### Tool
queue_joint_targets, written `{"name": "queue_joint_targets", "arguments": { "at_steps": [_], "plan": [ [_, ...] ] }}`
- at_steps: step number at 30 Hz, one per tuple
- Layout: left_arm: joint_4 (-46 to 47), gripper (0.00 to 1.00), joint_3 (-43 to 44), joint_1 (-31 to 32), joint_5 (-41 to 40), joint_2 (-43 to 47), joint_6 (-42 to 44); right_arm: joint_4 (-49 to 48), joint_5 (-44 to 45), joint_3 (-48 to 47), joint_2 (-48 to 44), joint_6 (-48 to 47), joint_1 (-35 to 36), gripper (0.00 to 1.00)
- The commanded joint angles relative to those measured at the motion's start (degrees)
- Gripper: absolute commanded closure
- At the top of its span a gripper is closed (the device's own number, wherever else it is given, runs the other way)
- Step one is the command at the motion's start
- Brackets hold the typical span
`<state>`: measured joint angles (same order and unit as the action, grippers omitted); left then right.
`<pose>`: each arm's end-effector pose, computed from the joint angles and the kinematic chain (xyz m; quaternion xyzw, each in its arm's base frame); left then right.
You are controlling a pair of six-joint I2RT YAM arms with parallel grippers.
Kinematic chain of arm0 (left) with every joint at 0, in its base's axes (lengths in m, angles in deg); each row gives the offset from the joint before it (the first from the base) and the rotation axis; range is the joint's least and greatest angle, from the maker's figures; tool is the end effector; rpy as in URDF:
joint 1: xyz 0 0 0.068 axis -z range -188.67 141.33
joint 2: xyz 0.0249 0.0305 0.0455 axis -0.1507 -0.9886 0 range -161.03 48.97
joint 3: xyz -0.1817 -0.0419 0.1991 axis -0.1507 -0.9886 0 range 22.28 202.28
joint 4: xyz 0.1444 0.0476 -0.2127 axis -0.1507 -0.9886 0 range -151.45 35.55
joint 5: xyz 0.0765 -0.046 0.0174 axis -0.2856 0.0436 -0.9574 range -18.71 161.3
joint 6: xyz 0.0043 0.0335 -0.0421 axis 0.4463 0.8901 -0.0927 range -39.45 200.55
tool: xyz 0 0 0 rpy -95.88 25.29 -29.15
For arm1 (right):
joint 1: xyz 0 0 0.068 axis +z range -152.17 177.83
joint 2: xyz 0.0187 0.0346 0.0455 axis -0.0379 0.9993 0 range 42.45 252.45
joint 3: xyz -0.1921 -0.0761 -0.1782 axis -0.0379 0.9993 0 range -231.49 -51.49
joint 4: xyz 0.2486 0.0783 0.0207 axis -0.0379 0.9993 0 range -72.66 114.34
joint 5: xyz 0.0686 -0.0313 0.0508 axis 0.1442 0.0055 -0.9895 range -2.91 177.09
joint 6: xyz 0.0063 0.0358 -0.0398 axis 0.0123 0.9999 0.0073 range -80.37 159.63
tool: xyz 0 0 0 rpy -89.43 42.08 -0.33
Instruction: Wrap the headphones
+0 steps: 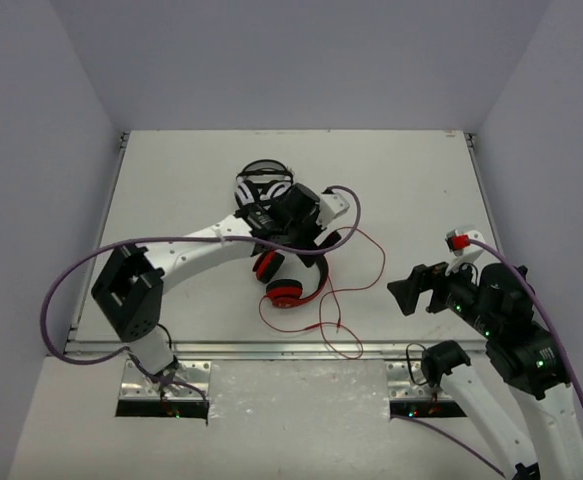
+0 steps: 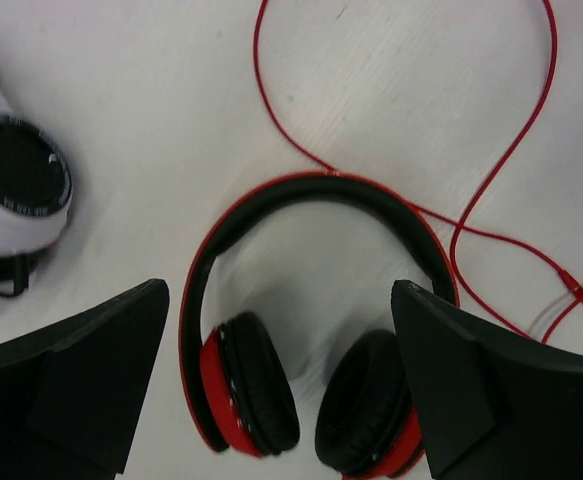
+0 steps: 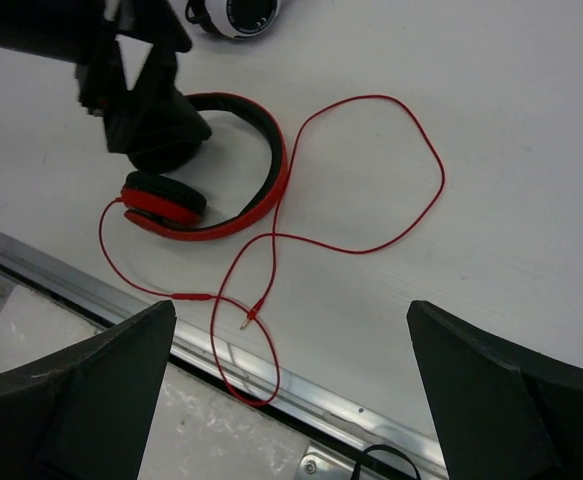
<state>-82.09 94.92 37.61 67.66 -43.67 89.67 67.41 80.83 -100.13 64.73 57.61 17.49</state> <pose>0.2482 -0.2562 0.2688 0.4231 0.8305 -0.0871 0.3517 0.0634 0.0268 0.3322 -0.0421 0.8356 0.2193 0.5019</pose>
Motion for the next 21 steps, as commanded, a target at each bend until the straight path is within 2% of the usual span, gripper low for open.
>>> {"name": "queue_joint_targets", "arguments": {
  "at_steps": [1,4,7,8,10,13,15,17,18,20,21],
  "plan": [
    [6.1,0.09,6.2,0.7,7.6,-4.9,13.0,-2.7,-4.1,0.8,-2.1,0.0,0.2,0.01],
    [8.4,0.09,8.5,0.7,12.1,-9.5,19.6,-1.8,-5.4,0.8,-3.1,0.0,0.2,0.01],
    [6.6,0.08,12.7,0.7,13.9,-15.5,24.2,-1.1,-5.9,-0.1,-3.7,-0.7,0.2,0.01],
    [1.7,0.00,16.9,0.8,16.1,-19.2,26.2,-0.9,-6.0,-0.5,-3.8,-0.8,0.2,0.01],
    [-5.7,0.00,24.1,0.8,14.9,-24.6,28.8,-0.1,-6.4,-2.0,-4.2,-1.2,0.2,0.01],
    [-8.8,0.00,26.5,0.9,13.5,-27.0,30.8,0.9,-6.4,-3.4,-4.8,-2.0,0.2,0.01],
    [-8.9,0.00,28.0,1.0,11.9,-27.9,28.2,1.2,-6.4,-3.5,-5.7,-2.2,0.2,0.01],
    [-10.8,0.00,32.2,1.3,7.6,-30.3,20.9,1.0,-6.1,-3.0,-6.5,-2.2,0.2,0.01],
    [-9.8,0.00,31.8,1.4,6.4,-30.2,17.6,0.7,-6.0,-2.5,-6.7,-2.4,0.3,0.01],
    [-4.3,0.00,28.6,2.2,2.1,-27.4,17.2,0.3,-5.6,-2.3,-6.6,-2.6,0.2,0.01],
    [-1.8,0.00,24.4,2.4,0.9,-26.3,17.7,0.3,-5.7,-2.5,-6.4,-2.5,0.2,0.01]
  ]
}}
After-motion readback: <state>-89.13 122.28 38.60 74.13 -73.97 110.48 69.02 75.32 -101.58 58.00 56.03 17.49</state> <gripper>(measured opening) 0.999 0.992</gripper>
